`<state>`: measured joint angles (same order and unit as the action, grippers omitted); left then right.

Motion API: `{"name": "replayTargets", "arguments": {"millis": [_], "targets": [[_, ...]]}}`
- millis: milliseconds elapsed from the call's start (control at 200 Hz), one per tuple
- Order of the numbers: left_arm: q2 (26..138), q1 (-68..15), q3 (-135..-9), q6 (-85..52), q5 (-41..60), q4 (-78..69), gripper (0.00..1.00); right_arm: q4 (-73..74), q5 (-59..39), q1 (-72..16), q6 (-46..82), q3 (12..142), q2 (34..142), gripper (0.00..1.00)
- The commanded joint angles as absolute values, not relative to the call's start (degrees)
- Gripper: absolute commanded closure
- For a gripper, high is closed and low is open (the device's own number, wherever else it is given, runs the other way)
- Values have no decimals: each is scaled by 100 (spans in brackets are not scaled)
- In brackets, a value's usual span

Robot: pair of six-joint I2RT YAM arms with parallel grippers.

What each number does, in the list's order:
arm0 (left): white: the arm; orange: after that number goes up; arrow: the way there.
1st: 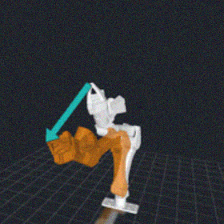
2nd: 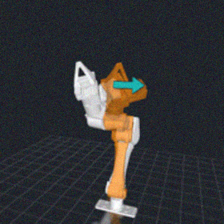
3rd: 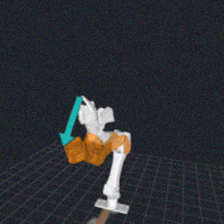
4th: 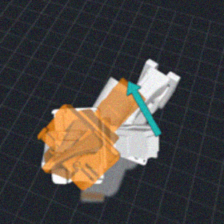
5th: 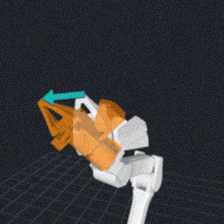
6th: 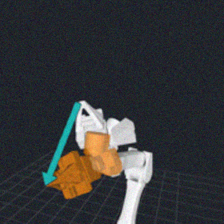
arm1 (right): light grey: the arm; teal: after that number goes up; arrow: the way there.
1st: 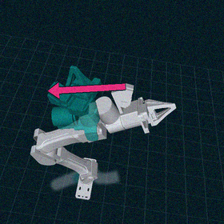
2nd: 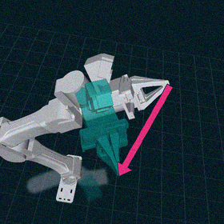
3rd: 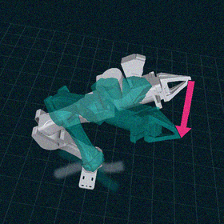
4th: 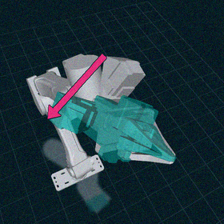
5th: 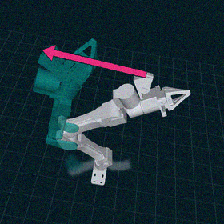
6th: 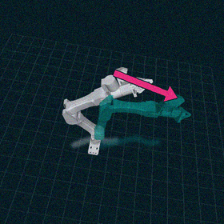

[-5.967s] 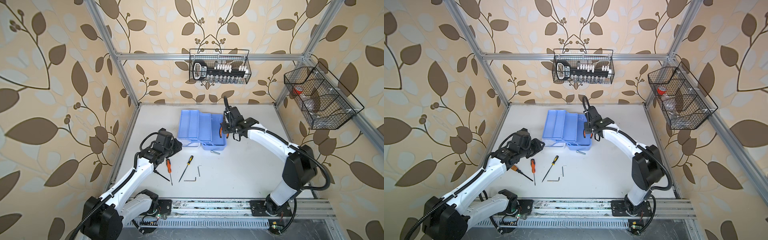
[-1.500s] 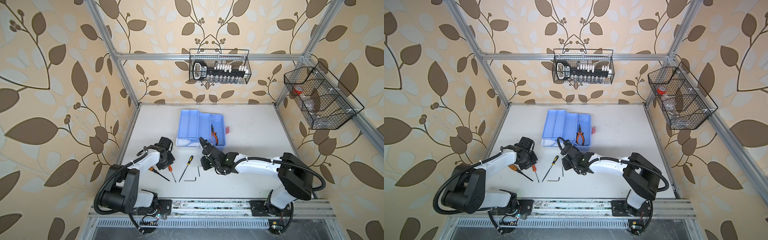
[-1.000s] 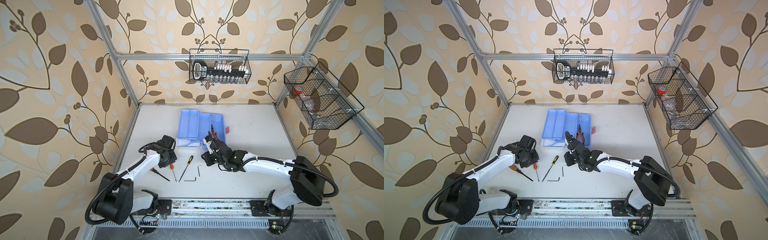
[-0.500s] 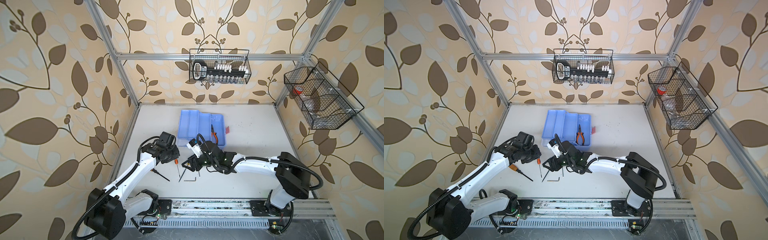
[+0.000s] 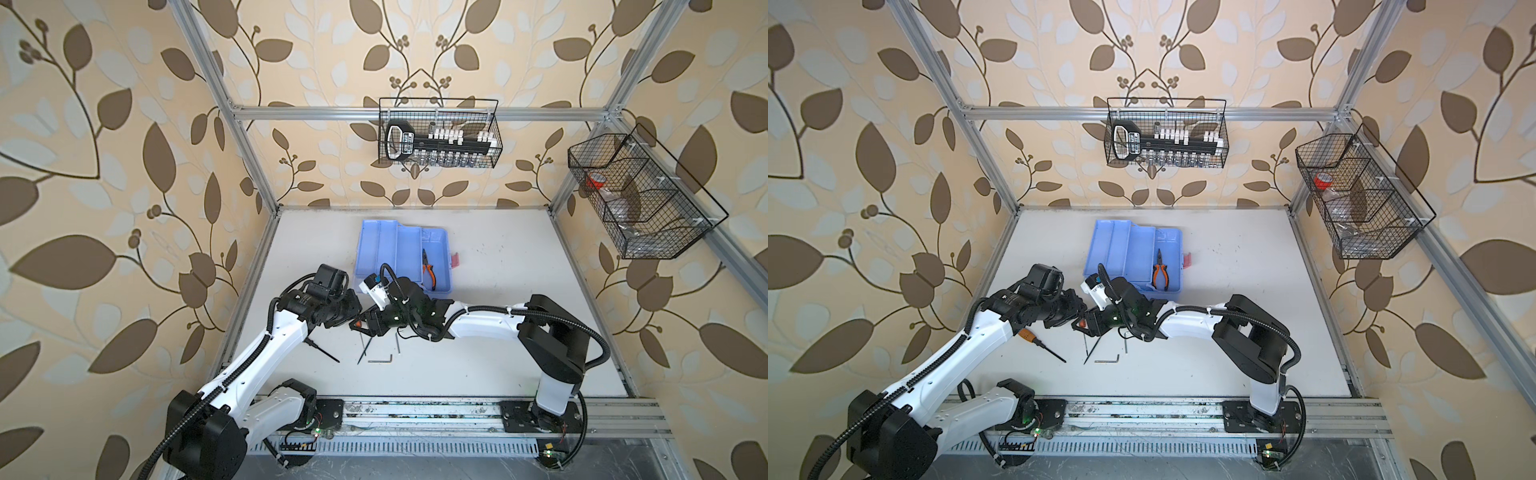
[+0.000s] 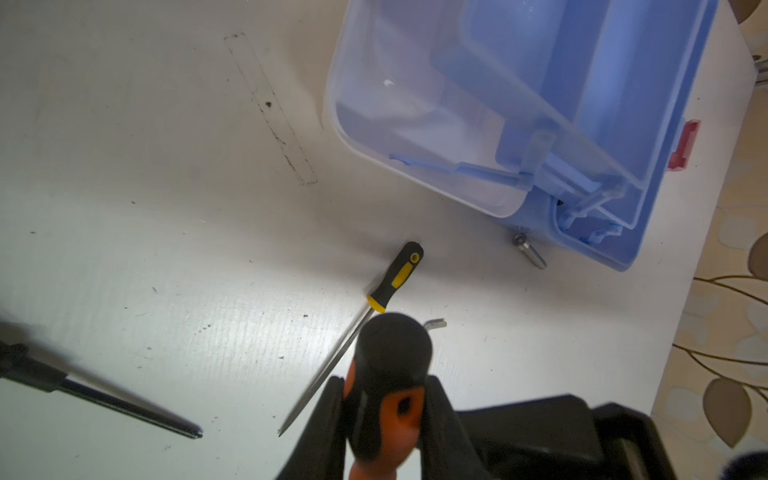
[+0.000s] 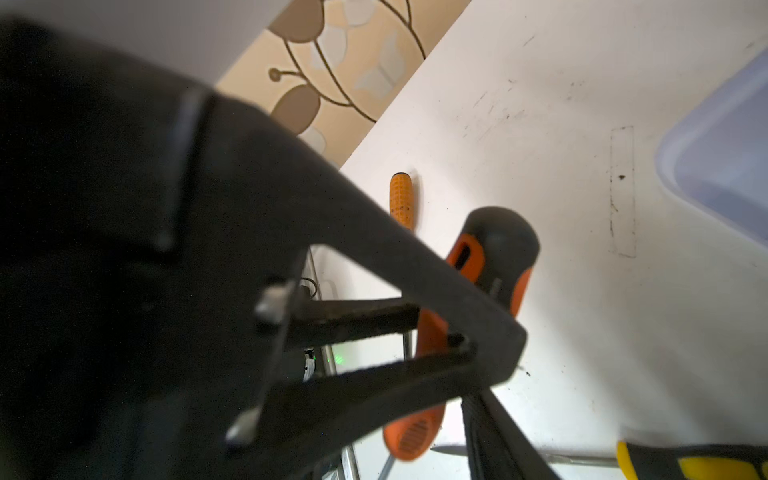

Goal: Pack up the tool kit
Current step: 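Grasp the screwdriver handle with right gripper from the left gripper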

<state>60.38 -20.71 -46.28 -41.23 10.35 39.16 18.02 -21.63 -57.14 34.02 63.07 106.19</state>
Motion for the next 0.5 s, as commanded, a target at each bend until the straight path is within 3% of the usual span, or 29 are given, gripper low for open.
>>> {"name": "replayTargets", "arguments": {"millis": [0,80,190,405,455,495], "targets": [[5957,-2136,-4840,-4236,1314,3885,100,1993,-1995,-5695,3583,6475,10765,48],[5959,-2136,-4878,-4262,1301,3896,100,2005,-1935,-5644,3704,6478,10825,50],[5963,-2136,-4913,-4263,1310,3885,100,2239,-1949,-5574,3857,6391,10845,74],[5991,-2144,-4893,-4263,1540,3660,100,2391,-2047,-5506,4150,6373,10896,95],[5915,-2142,-4905,-4238,1602,3560,79,2368,-2043,-5498,4217,6363,10867,98],[5806,-2138,-4937,-4220,1602,3505,52,2336,-2043,-5471,4249,6342,10825,100]]}}
